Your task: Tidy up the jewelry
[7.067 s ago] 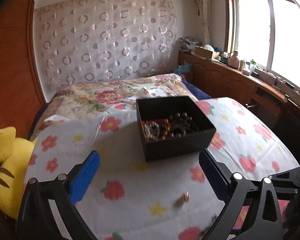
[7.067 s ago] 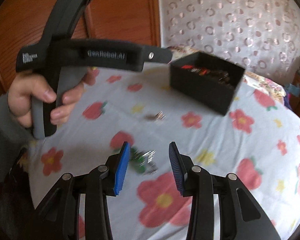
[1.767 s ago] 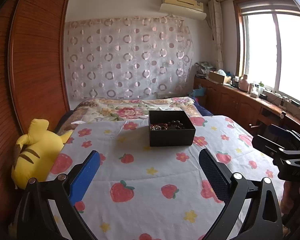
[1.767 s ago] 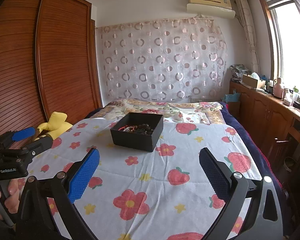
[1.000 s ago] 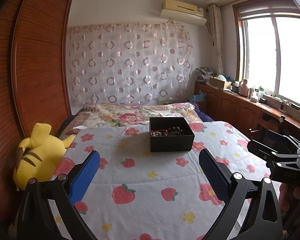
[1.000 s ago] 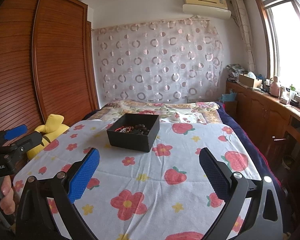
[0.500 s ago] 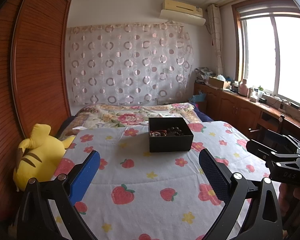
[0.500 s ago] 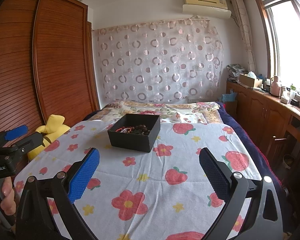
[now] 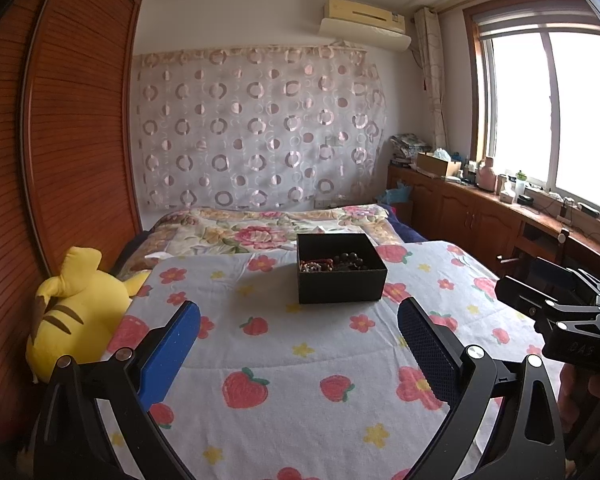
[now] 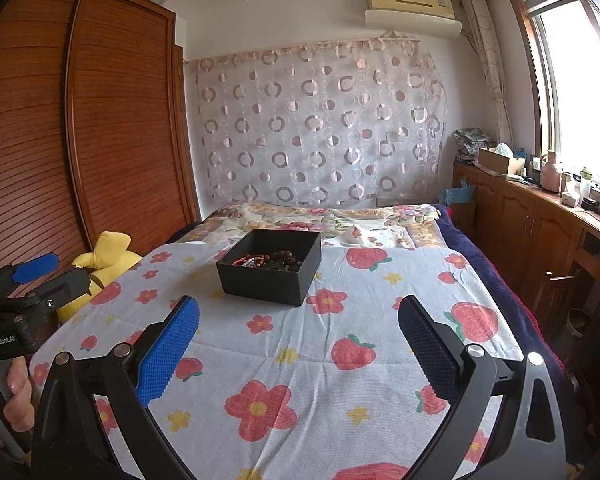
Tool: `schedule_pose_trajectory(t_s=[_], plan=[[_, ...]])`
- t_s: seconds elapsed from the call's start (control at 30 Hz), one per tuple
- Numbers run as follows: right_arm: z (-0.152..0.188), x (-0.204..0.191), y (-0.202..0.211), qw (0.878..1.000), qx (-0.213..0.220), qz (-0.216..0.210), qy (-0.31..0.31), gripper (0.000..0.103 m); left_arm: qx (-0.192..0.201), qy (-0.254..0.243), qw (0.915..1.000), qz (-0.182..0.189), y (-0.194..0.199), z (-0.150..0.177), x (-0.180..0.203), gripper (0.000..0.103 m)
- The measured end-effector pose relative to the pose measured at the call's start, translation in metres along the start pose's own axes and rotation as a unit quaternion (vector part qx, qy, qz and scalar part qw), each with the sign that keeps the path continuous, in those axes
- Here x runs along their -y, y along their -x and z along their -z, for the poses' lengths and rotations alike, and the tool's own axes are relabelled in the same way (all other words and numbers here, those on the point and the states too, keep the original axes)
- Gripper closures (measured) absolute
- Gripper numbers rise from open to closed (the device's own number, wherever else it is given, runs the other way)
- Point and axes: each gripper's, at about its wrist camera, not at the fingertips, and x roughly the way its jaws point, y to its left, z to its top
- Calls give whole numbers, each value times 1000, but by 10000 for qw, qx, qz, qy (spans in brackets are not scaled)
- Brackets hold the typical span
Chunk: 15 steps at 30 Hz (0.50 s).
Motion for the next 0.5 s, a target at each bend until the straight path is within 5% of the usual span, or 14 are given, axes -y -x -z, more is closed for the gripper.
schedule_pose_trajectory(t_s=[0.5], plan=[[1, 0, -1, 10000, 9, 3, -7, 2, -2, -18, 10000, -11, 1, 1, 1, 8]])
